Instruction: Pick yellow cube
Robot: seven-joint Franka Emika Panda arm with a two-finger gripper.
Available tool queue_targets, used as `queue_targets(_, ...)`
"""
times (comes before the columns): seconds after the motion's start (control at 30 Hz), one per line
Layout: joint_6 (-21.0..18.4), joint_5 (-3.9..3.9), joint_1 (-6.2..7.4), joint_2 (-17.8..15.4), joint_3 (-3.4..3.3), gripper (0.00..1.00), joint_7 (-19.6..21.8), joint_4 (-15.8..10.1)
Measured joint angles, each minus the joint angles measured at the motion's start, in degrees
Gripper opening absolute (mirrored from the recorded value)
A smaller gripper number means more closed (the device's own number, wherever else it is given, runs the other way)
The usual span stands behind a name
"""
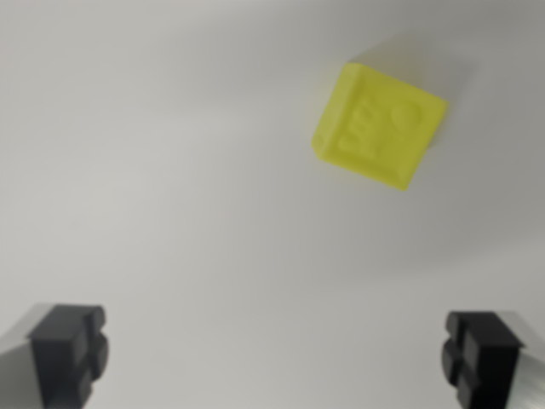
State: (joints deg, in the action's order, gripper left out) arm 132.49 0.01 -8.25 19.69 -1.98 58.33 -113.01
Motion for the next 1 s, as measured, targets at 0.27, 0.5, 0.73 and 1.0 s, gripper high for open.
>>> queue_targets(0.27,2.1,0.23,-0.84,2.3,0.0,1.0,1.6,0.2)
queue_targets(0.5,3.9,0.45,-1.56,4.4,0.0,1.0,3.0,0.5)
queue_targets(0.73,5.6,0.68,-2.28,6.6,0.0,1.0,4.4,1.0)
queue_targets(1.0,7.5,0.98,-3.08,9.3,0.0,1.0,6.0,1.8)
